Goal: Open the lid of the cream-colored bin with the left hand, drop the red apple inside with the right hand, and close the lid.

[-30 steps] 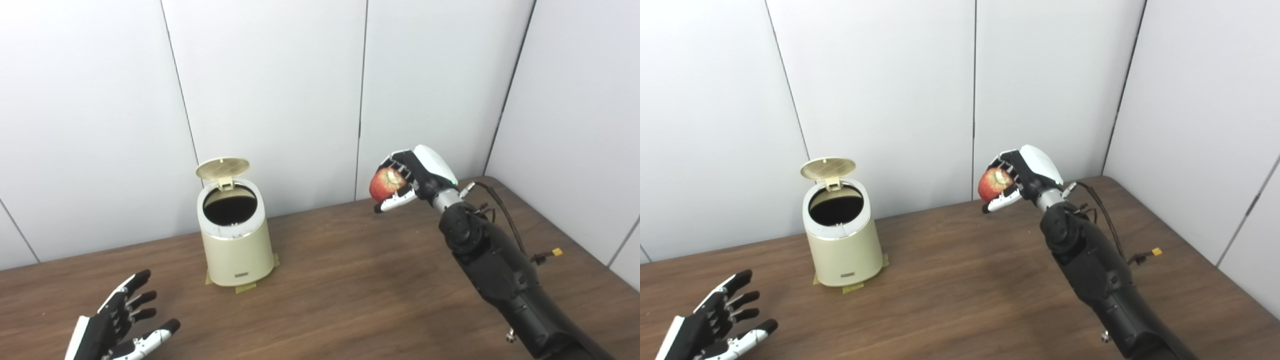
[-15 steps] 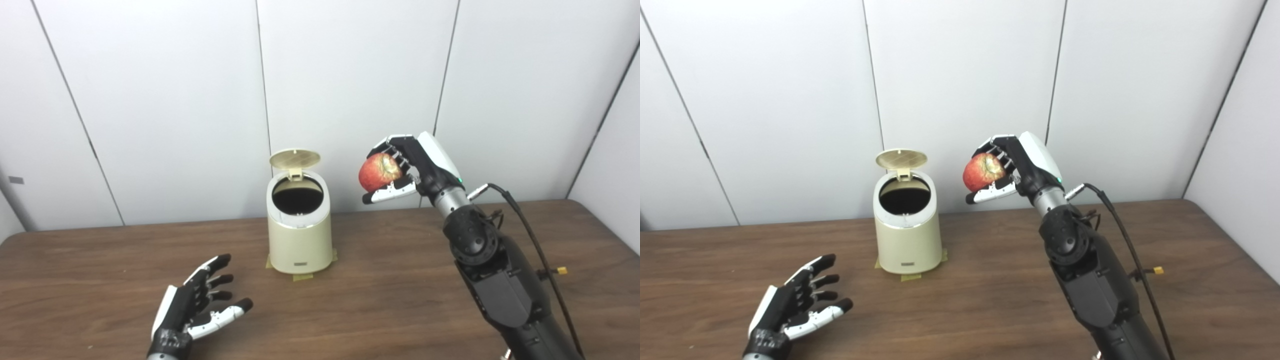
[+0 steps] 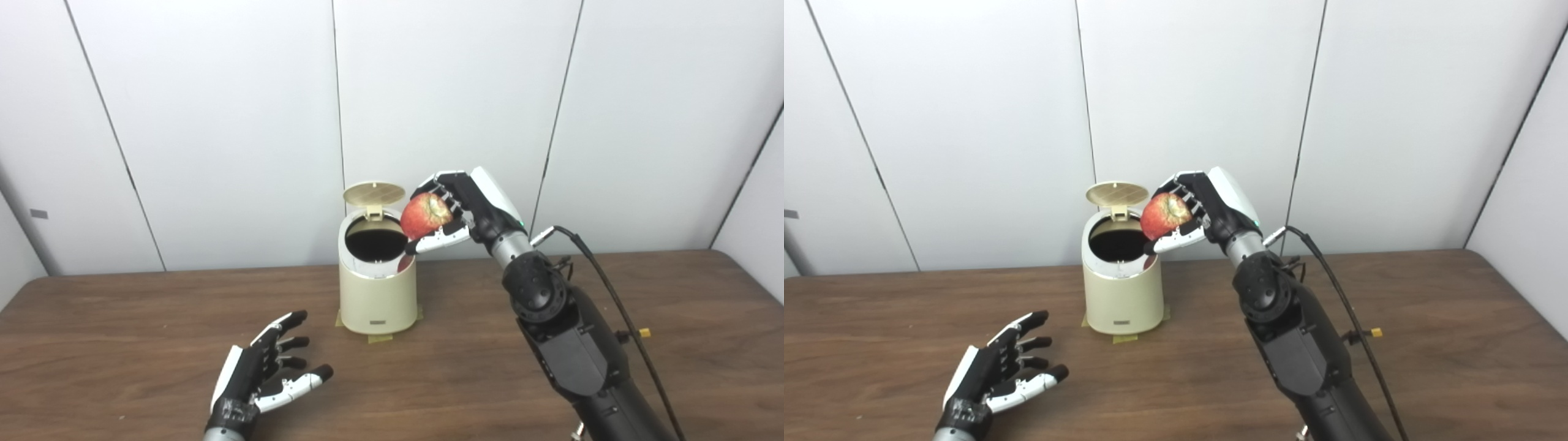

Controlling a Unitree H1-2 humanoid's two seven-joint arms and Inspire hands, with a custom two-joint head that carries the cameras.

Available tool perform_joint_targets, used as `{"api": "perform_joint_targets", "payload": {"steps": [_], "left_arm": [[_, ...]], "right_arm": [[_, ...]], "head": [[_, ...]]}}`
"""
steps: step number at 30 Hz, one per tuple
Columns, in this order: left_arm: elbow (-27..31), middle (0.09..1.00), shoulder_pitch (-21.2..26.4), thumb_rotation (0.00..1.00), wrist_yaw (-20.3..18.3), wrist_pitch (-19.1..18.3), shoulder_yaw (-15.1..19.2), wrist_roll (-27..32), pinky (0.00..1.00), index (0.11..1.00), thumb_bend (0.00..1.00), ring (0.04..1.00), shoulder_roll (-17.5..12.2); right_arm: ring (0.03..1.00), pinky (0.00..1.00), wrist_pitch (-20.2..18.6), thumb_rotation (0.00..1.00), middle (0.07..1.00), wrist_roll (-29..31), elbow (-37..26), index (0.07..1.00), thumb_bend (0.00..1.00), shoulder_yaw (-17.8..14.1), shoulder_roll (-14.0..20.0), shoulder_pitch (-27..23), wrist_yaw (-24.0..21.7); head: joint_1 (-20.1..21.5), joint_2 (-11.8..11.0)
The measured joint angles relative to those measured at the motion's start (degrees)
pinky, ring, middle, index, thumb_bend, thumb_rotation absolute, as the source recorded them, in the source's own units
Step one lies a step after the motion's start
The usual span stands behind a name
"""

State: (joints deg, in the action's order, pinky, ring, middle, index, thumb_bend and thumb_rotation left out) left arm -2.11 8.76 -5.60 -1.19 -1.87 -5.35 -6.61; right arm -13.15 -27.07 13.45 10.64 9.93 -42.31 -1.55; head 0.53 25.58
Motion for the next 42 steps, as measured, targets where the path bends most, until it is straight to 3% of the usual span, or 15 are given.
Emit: {"api": "perform_joint_targets", "payload": {"steps": [9,24,30,31,32,33,35,38,42], "left_arm": [[0.0,0.894,0.0,0.2,0.6,0.0,-0.9,-1.5,0.66,0.847,0.79,0.799,0.3],[0.4,0.908,0.0,0.16,0.8,-0.3,-1.9,-1.8,0.68,0.854,0.76,0.803,2.2],[0.5,0.899,0.0,0.17,0.9,-0.3,-1.9,-2.0,0.69,0.856,0.76,0.794,2.2],[0.5,0.898,0.0,0.17,0.9,-0.3,-1.9,-2.0,0.69,0.863,0.76,0.794,2.2],[0.5,0.897,0.0,0.18,1.0,-0.3,-1.9,-2.0,0.7,0.87,0.77,0.794,2.2],[0.5,0.896,0.0,0.18,1.1,-0.3,-1.9,-2.0,0.7,0.873,0.77,0.794,2.2],[0.5,0.891,0.0,0.19,1.3,-0.3,-1.9,-2.2,0.7,0.881,0.78,0.796,2.2],[0.5,0.888,0.0,0.2,1.3,-0.3,-2.0,-2.2,0.72,0.884,0.78,0.799,2.2],[0.5,0.888,0.0,0.2,1.4,-0.3,-2.1,-2.2,0.7,0.884,0.78,0.792,2.2]], "right_arm": [[0.364,0.26,0.6,0.0,0.486,0.3,5.5,0.545,0.51,0.5,-2.5,-1.2,0.4],[0.397,0.3,5.4,0.0,0.504,1.7,14.4,0.508,0.52,0.6,-4.8,-4.7,4.5],[0.453,0.44,6.4,0.0,0.478,1.3,15.1,0.514,0.52,1.6,-4.8,-4.8,5.1],[0.49,0.42,6.4,0.0,0.49,0.8,15.1,0.502,0.52,2.3,-4.5,-4.9,5.0],[0.522,0.4,6.5,0.08,0.604,0.2,15.1,0.498,0.52,3.1,-4.2,-5.1,4.9],[0.534,0.39,6.5,0.1,0.643,-0.3,15.1,0.497,0.52,3.9,-3.7,-5.3,4.7],[0.598,0.4,6.4,0.08,0.766,-1.1,14.9,0.658,0.82,5.0,-3.0,-5.8,3.7],[0.634,0.42,5.5,0.1,0.826,-1.5,14.3,0.728,0.91,5.6,-2.6,-5.8,2.8],[0.69,0.45,4.4,0.12,0.869,-1.9,13.1,0.768,0.93,6.6,-1.8,-5.8,1.6]], "head": [[-1.1,0.2],[-2.6,0.4],[-3.1,0.6],[-3.1,0.6],[-3.1,0.6],[-3.1,0.6],[-3.2,0.7],[-3.1,0.7],[-3.1,0.9]]}}
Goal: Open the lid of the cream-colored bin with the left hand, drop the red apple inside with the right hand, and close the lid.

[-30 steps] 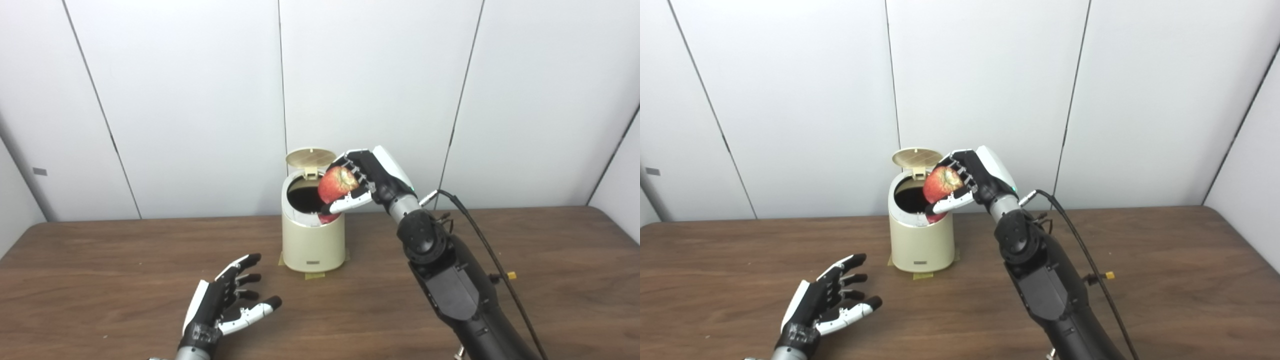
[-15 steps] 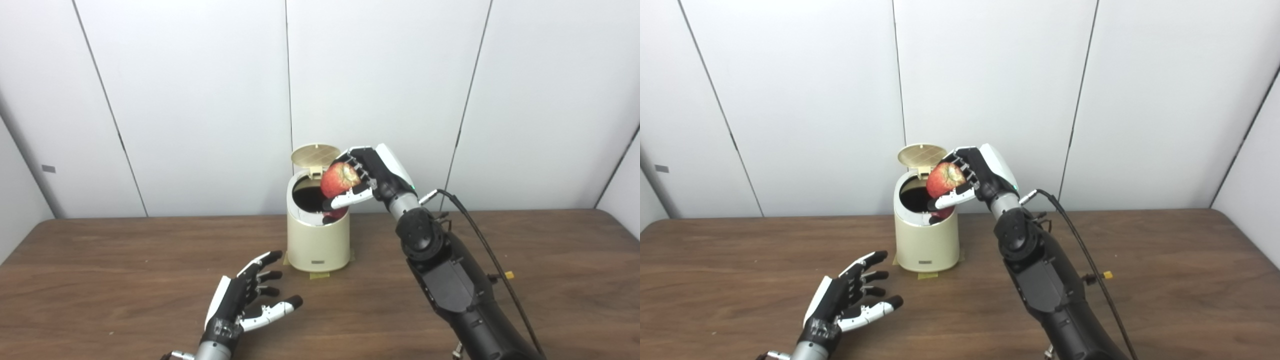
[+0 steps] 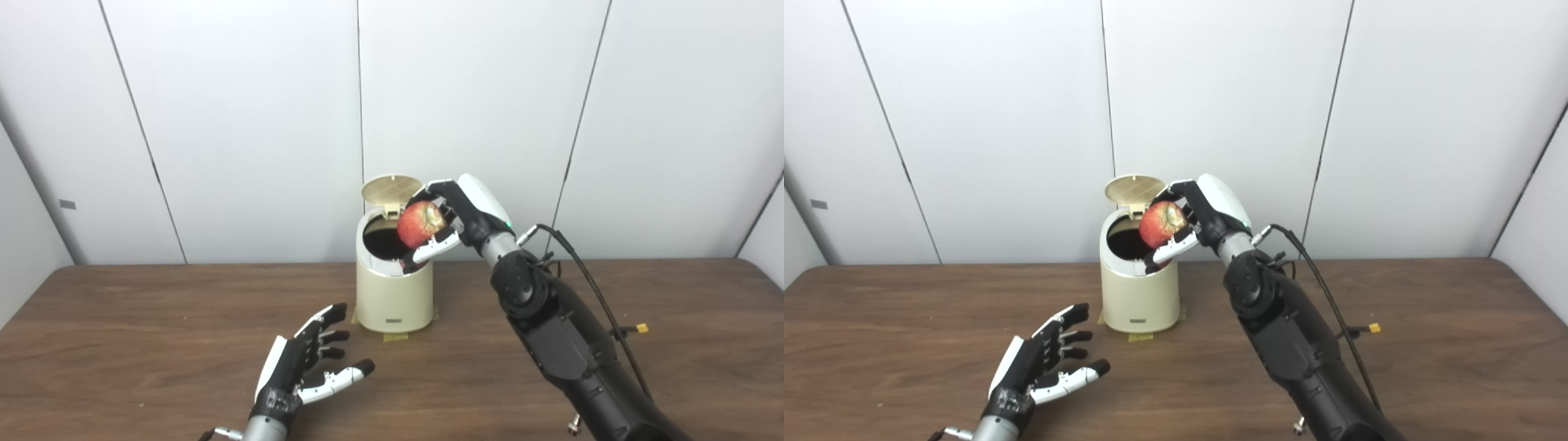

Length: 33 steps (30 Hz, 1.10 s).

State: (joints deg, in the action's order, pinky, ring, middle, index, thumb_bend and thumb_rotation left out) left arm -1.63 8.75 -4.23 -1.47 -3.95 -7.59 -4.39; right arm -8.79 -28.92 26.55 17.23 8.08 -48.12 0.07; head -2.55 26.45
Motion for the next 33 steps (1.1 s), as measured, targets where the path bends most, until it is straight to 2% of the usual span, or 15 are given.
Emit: {"api": "perform_joint_targets", "payload": {"steps": [6,15,25,30,33], "left_arm": [[0.0,0.89,0.0,0.2,0.0,0.0,-0.2,0.1,0.71,0.88,0.79,0.799,0.0],[0.0,0.886,0.0,0.19,0.0,0.0,-0.3,0.0,0.7,0.872,0.78,0.791,0.0],[0.0,0.885,0.0,0.19,0.0,0.0,-0.4,0.0,0.71,0.869,0.78,0.793,0.0],[0.0,0.885,0.0,0.19,0.0,0.0,-0.4,0.0,0.72,0.869,0.78,0.797,0.0],[0.0,0.886,0.0,0.2,0.0,0.0,-0.4,0.0,0.71,0.871,0.78,0.798,0.0]], "right_arm": [[0.702,0.45,-2.4,0.12,0.891,0.0,-2.1,0.77,0.92,0.6,0.8,0.0,-2.6],[0.687,0.46,-2.2,0.13,0.851,-0.2,-2.1,0.753,0.91,0.9,1.2,0.0,-2.9],[0.684,0.45,-2.4,0.13,0.865,-0.2,-2.5,0.758,0.89,1.0,1.4,0.0,-3.5],[0.659,0.48,-2.2,0.13,0.808,0.8,-4.3,0.743,0.85,-0.3,1.6,1.4,-3.9],[0.627,0.44,-1.3,0.11,0.75,2.0,-6.2,0.718,0.85,-1.8,1.6,3.2,-3.4]], "head": [[-0.2,0.1],[-0.1,0.2],[-0.1,0.3],[-0.3,0.1],[-0.2,0.2]]}}
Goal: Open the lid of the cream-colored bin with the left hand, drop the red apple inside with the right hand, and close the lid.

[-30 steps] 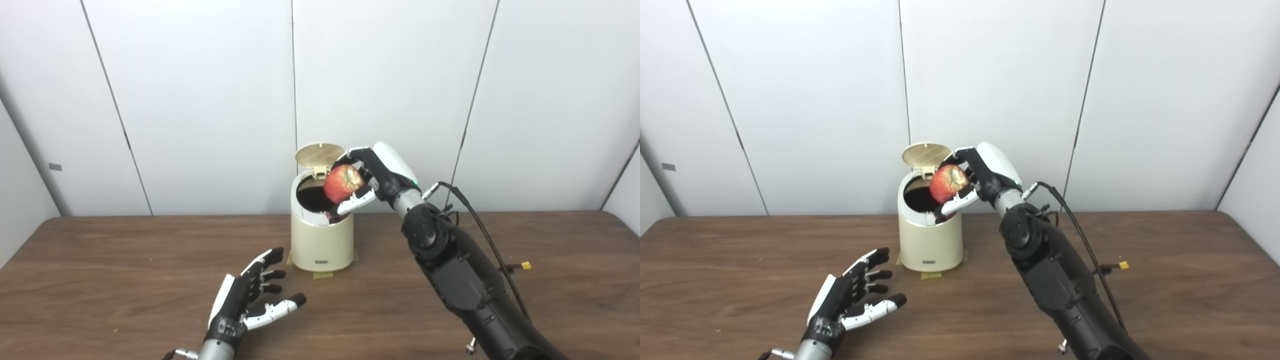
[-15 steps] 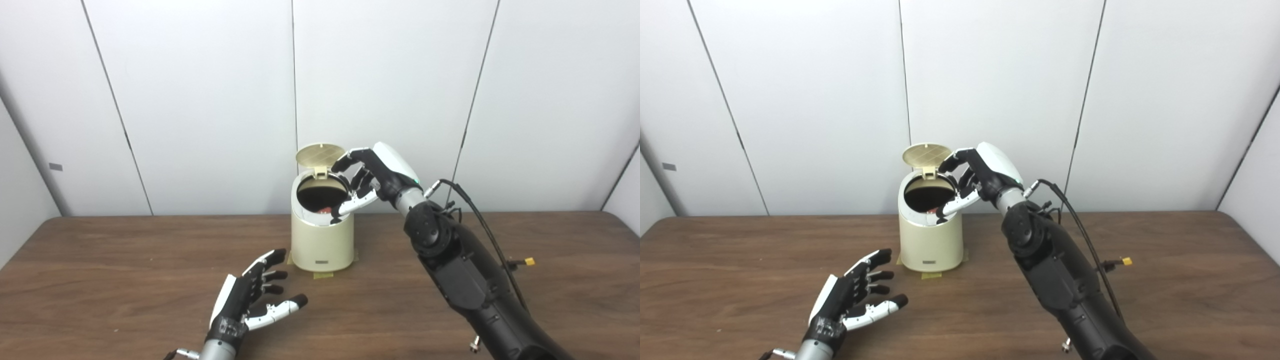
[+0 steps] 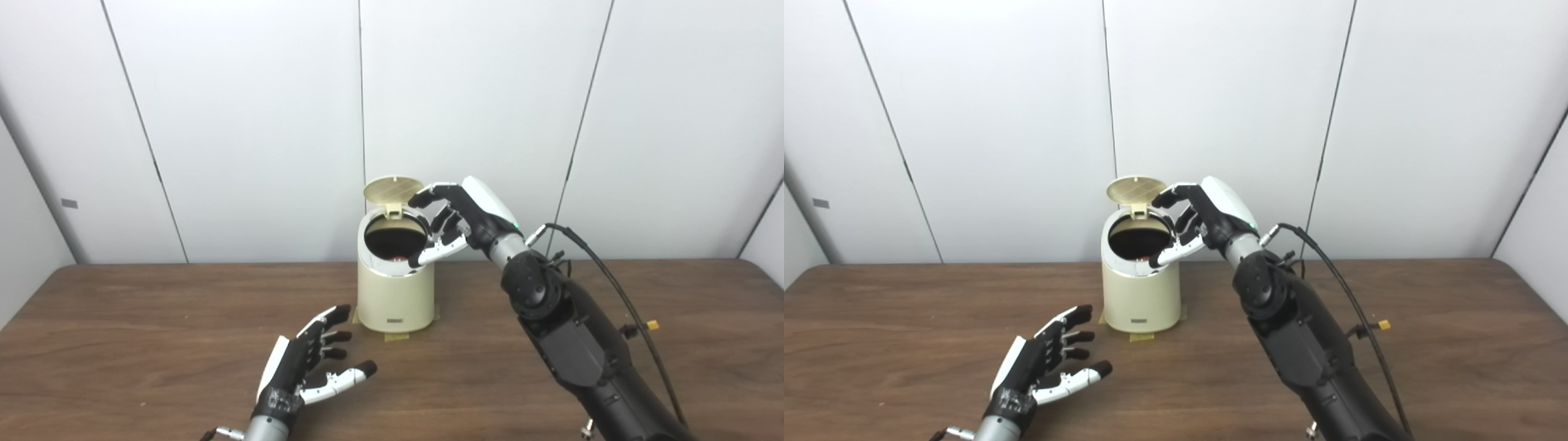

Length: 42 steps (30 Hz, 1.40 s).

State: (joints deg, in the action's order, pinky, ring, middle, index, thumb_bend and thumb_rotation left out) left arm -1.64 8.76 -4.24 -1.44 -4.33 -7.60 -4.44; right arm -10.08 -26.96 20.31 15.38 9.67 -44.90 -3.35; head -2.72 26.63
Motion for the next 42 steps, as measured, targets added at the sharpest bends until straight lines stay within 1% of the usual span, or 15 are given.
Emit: {"api": "perform_joint_targets", "payload": {"steps": [4,5,6,7,9,10,12,16,21,24,30,34,37,39,42], "left_arm": [[0.0,0.884,0.0,0.2,-0.1,0.0,0.1,0.1,0.71,0.867,0.78,0.797,-0.2],[0.0,0.882,0.1,0.2,-0.1,0.0,0.0,0.1,0.71,0.866,0.78,0.794,-0.2],[0.0,0.88,0.3,0.2,-0.2,0.1,0.0,0.1,0.71,0.865,0.78,0.792,0.0],[0.0,0.879,0.3,0.2,-0.1,0.2,0.0,0.1,0.72,0.866,0.78,0.792,0.0],[-0.1,0.878,0.2,0.21,-0.1,0.2,0.2,0.1,0.73,0.865,0.78,0.789,-0.3],[-0.1,0.878,0.2,0.2,-0.1,0.2,0.3,0.1,0.73,0.865,0.78,0.788,-0.5],[-0.1,0.882,0.2,0.21,-0.1,0.2,0.4,0.1,0.71,0.869,0.78,0.794,-0.6],[-0.1,0.876,0.2,0.23,-0.2,0.2,0.3,0.2,0.73,0.868,0.79,0.792,-0.6],[-0.1,0.867,0.2,0.23,-0.1,0.3,0.5,0.2,0.71,0.863,0.79,0.779,-0.6],[0.0,0.877,0.2,0.24,-0.2,0.3,0.7,0.7,0.7,0.871,0.8,0.791,-0.7],[1.4,0.864,0.2,0.27,-0.2,0.4,0.9,1.1,0.7,0.867,0.82,0.795,-0.7],[3.9,0.876,0.5,0.32,-0.3,0.6,1.0,1.1,0.76,0.885,0.84,0.863,-1.1],[4.5,0.887,2.7,0.33,-1.0,0.6,1.1,0.8,0.78,0.903,0.86,0.884,-2.4],[5.2,0.898,5.3,0.33,-1.5,0.2,1.2,0.7,0.79,0.913,0.86,0.893,-4.0],[6.1,0.919,9.8,0.38,-2.2,-0.4,1.6,0.3,0.78,0.928,0.9,0.909,-6.1]], "right_arm": [[0.615,0.46,0.8,0.12,0.75,2.3,-4.6,0.736,0.82,-2.8,-0.1,5.3,0.6],[0.618,0.48,0.9,0.13,0.758,3.3,-5.4,0.749,0.82,-3.8,0.0,6.2,0.3],[0.628,0.49,1.2,0.16,0.77,4.6,-8.4,0.768,0.82,-5.5,0.2,7.8,0.4],[0.643,0.49,2.0,0.19,0.784,6.0,-11.1,0.783,0.82,-6.8,0.4,9.8,0.4],[0.687,0.5,2.9,0.17,0.83,10.0,-15.6,0.811,0.82,-9.2,0.9,12.6,-0.8],[0.702,0.52,3.4,0.16,0.842,12.1,-17.2,0.816,0.81,-10.4,1.2,14.2,-1.3],[0.722,0.55,4.2,0.19,0.862,15.6,-19.1,0.84,0.81,-12.3,1.8,17.3,-2.3],[0.721,0.54,6.6,0.2,0.871,20.1,-21.0,0.852,0.81,-13.5,2.9,24.4,-3.8],[0.705,0.54,9.5,0.18,0.861,23.3,-23.1,0.837,0.81,-14.9,1.4,30.6,-3.8],[0.706,0.54,11.2,0.17,0.859,24.6,-24.1,0.836,0.79,-15.6,-0.1,32.7,-3.3],[0.72,0.58,12.8,0.23,0.855,25.7,-24.2,0.836,0.8,-16.8,-2.3,35.5,-2.5],[0.717,0.57,13.1,0.23,0.844,26.2,-24.2,0.835,0.8,-17.2,-3.3,36.5,-2.4],[0.702,0.54,13.4,0.22,0.826,26.0,-24.2,0.825,0.79,-17.9,-3.5,36.8,-1.2],[0.697,0.53,14.0,0.22,0.818,25.7,-24.1,0.821,0.78,-18.0,-3.5,36.8,-0.6],[0.689,0.52,14.4,0.21,0.813,25.4,-23.8,0.816,0.77,-17.9,-3.5,36.8,-0.4]], "head": [[0.0,0.1],[0.1,-0.1],[0.1,-0.1],[0.1,0.0],[0.0,0.0],[-0.1,-0.1],[-0.3,-0.1],[-0.4,0.1],[-0.4,0.2],[-0.6,0.3],[-0.6,0.4],[-1.1,0.4],[-0.9,0.4],[-0.8,0.4],[-0.6,0.1]]}}
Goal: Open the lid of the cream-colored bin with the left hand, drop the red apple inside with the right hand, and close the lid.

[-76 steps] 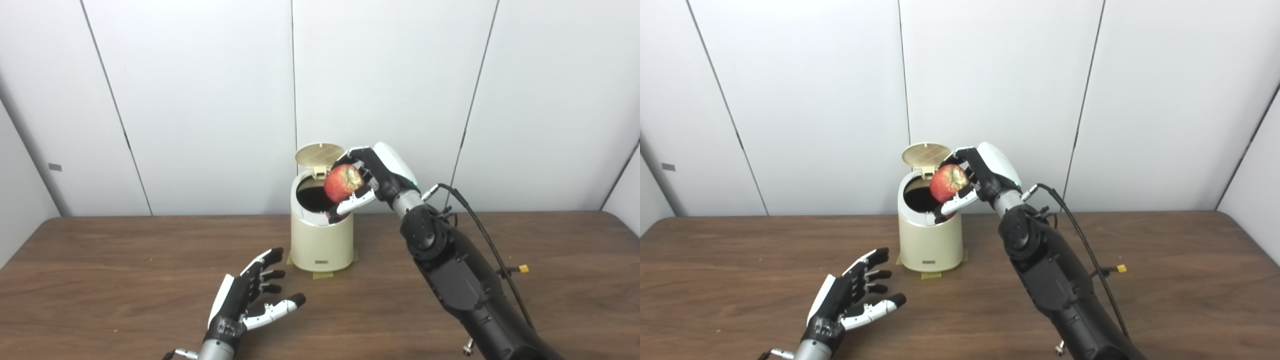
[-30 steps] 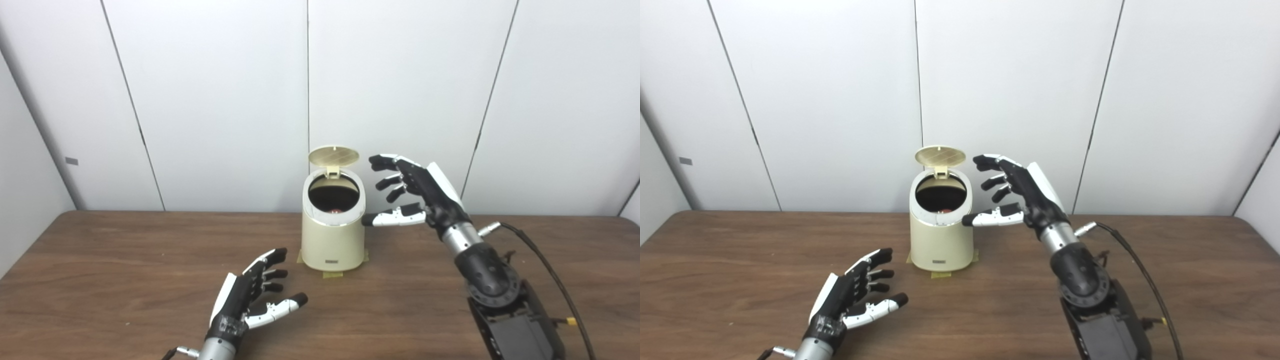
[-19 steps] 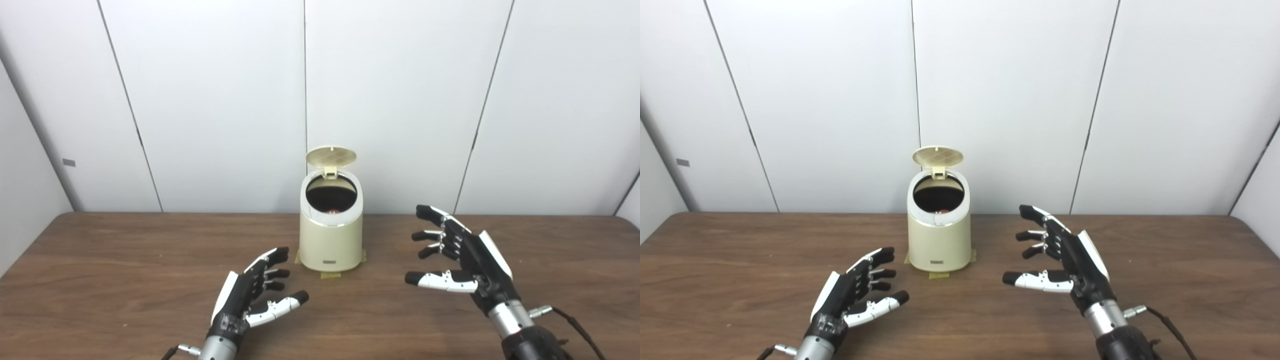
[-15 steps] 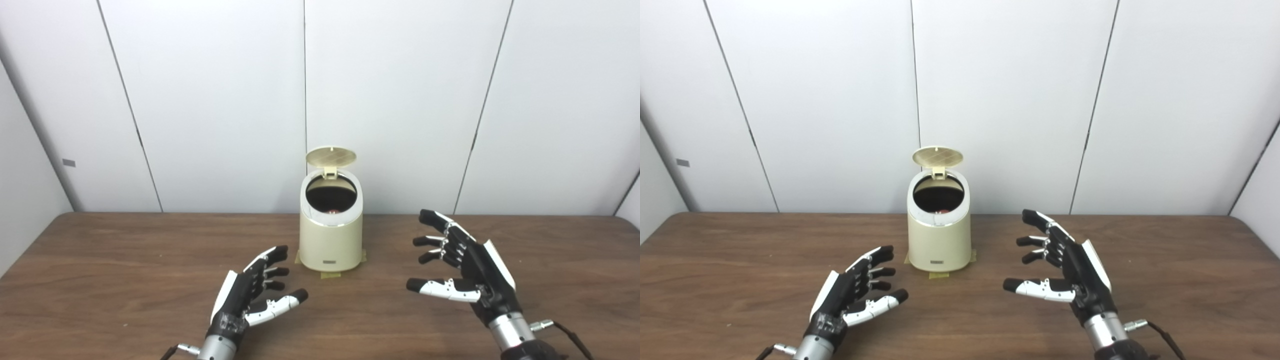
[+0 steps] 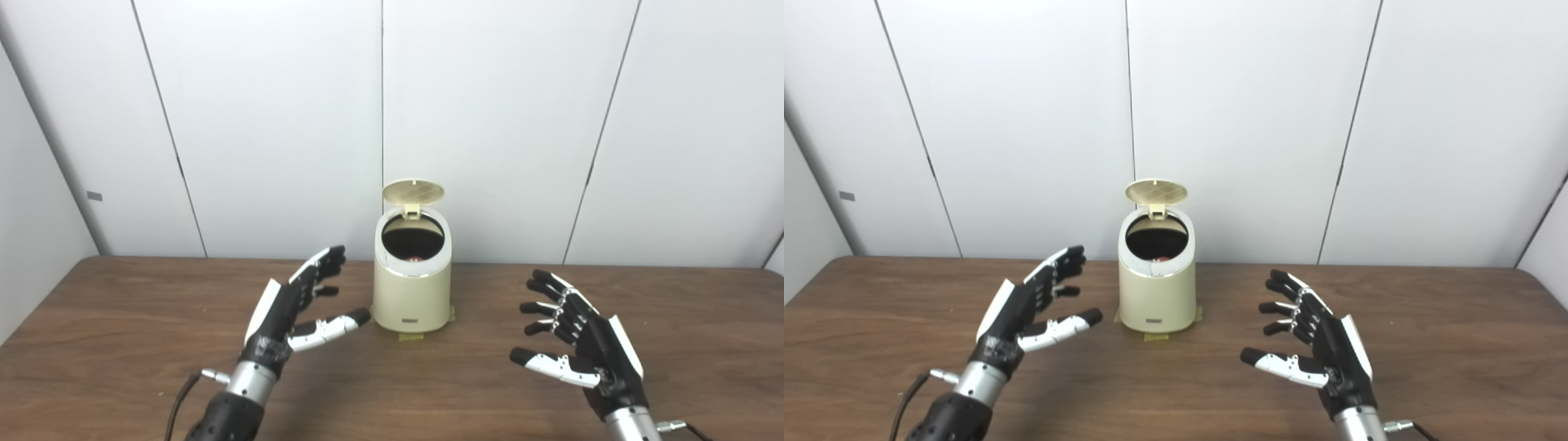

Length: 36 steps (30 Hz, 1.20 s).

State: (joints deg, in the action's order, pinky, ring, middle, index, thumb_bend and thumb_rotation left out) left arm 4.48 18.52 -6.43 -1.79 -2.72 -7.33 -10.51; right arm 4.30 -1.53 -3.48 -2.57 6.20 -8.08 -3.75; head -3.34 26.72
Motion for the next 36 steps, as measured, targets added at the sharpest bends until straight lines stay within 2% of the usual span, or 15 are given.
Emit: {"api": "perform_joint_targets", "payload": {"steps": [3,6,11,17,20,25,29,32,34,36], "left_arm": [[0.0,0.943,5.3,0.43,-0.9,-1.2,0.1,-0.1,0.78,0.949,0.95,0.936,-1.2],[-0.5,0.97,9.6,0.4,-1.8,-2.3,-0.7,-0.7,0.8,0.983,0.95,0.962,-1.8],[-2.3,0.995,14.9,0.38,-3.5,-5.8,-2.3,-2.9,0.91,1.0,0.96,0.992,-2.6],[-5.8,0.999,20.2,0.41,-3.8,-7.8,-4.6,-7.0,0.9,1.0,0.98,0.998,-2.7],[-9.4,1.0,23.9,0.43,-4.3,-8.5,-6.1,-9.2,0.89,1.0,0.99,0.998,-3.1],[-15.0,1.0,29.5,0.46,-6.0,-8.6,-10.4,-14.0,0.87,1.0,0.98,0.991,-5.0],[-18.5,0.976,32.6,0.47,-8.3,-6.6,-13.8,-17.3,0.9,0.95,0.99,0.999,-7.4],[-20.3,0.957,33.5,0.46,-10.3,-5.1,-15.6,-18.7,0.9,0.911,1.0,0.982,-8.6],[-20.8,0.936,33.5,0.47,-11.4,-4.5,-16.4,-19.8,0.87,0.893,1.0,0.953,-9.1],[-20.8,0.926,33.6,0.46,-12.9,-4.5,-17.3,-20.7,0.88,0.886,1.0,0.967,-9.3]], "right_arm": [[0.686,0.51,0.0,0.21,0.812,0.0,0.1,0.813,0.77,0.0,0.0,0.0,0.0],[0.681,0.51,0.0,0.2,0.813,-0.1,0.1,0.813,0.76,0.0,0.0,0.0,0.1],[0.669,0.51,0.2,0.17,0.815,-0.3,0.1,0.812,0.74,0.3,0.0,0.0,0.1],[0.657,0.51,0.3,0.15,0.813,-0.3,0.1,0.807,0.74,0.6,0.0,0.0,0.0],[0.657,0.5,0.3,0.15,0.813,-0.3,0.1,0.8,0.74,0.8,0.0,0.0,0.0],[0.654,0.49,0.2,0.16,0.808,-0.3,0.0,0.791,0.75,1.2,-0.1,0.0,-0.1],[0.655,0.49,0.2,0.16,0.802,-0.3,-0.1,0.79,0.75,1.3,-0.3,0.1,0.0],[0.658,0.5,0.2,0.15,0.799,-0.3,-0.1,0.79,0.75,1.4,-0.6,0.1,0.0],[0.651,0.49,0.2,0.16,0.795,-0.4,-0.1,0.789,0.74,1.4,-0.8,0.0,0.0],[0.653,0.5,0.2,0.16,0.798,-0.8,-0.1,0.791,0.74,1.4,-0.9,0.0,0.1]], "head": [[0.3,-0.1],[0.4,-0.4],[0.6,-0.4],[0.4,-0.5],[0.8,-0.5],[1.1,-0.5],[1.4,-0.7],[1.6,-0.7],[1.6,-0.6],[1.7,-0.8]]}}
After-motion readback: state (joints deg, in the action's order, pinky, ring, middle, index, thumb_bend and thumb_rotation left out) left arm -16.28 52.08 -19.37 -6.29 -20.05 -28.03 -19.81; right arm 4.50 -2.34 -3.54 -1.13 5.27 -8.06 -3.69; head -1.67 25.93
